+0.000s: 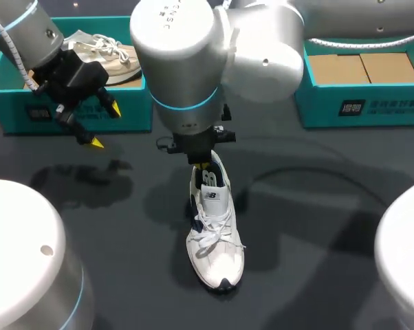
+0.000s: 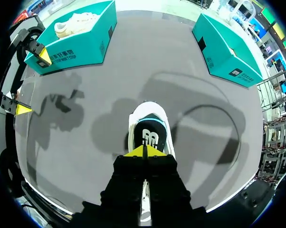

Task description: Take the shoe out of the shoebox, open the shoe tongue, remove and reinsert the insole, then place the shoe into the shoebox

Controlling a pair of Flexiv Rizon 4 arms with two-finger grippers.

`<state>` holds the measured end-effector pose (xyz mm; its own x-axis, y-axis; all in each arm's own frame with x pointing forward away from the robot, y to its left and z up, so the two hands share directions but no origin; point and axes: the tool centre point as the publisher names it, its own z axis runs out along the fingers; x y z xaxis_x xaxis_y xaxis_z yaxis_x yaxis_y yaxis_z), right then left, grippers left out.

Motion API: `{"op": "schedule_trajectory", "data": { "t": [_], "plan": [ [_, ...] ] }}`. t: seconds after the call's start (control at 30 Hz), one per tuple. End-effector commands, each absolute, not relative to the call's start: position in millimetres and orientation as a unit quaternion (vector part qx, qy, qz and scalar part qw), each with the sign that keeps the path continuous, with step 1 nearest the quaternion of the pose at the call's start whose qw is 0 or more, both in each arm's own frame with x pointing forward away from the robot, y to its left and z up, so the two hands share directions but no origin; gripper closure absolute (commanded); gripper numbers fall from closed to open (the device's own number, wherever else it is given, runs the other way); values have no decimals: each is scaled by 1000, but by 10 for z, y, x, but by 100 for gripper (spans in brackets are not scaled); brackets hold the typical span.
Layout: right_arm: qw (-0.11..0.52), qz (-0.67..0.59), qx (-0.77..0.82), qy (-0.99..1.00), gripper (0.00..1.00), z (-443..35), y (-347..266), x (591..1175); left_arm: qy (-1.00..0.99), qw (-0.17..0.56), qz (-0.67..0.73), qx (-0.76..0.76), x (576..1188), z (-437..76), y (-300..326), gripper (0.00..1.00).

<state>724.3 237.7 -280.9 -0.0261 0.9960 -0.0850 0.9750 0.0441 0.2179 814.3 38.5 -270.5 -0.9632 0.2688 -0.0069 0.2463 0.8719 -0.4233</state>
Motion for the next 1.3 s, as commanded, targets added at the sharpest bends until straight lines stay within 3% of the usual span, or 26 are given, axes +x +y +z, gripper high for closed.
{"op": "schedule_trajectory", "data": {
  "t": [0.03, 0.4, 0.77, 1.03, 1.3],
  "plan": [
    [158, 60, 723, 670, 100, -2958, 2337, 7129, -964, 17, 214, -155, 8093, -2665, 484, 0],
    [164, 58, 721, 671, 100, -3039, 2387, 7189, -964, 17, 214, -155, 8093, -2665, 484, 0],
    [245, 71, 743, 619, 100, -3385, 2311, 7214, -964, 17, 214, -155, 8093, -2665, 484, 0],
    [245, 71, 743, 619, 100, -3385, 2311, 7214, -964, 17, 214, -155, 8093, -2665, 484, 0],
    [252, 61, 740, 621, 100, -3736, 2239, 7305, -964, 17, 214, -155, 8093, -2665, 484, 0]
  ]
}}
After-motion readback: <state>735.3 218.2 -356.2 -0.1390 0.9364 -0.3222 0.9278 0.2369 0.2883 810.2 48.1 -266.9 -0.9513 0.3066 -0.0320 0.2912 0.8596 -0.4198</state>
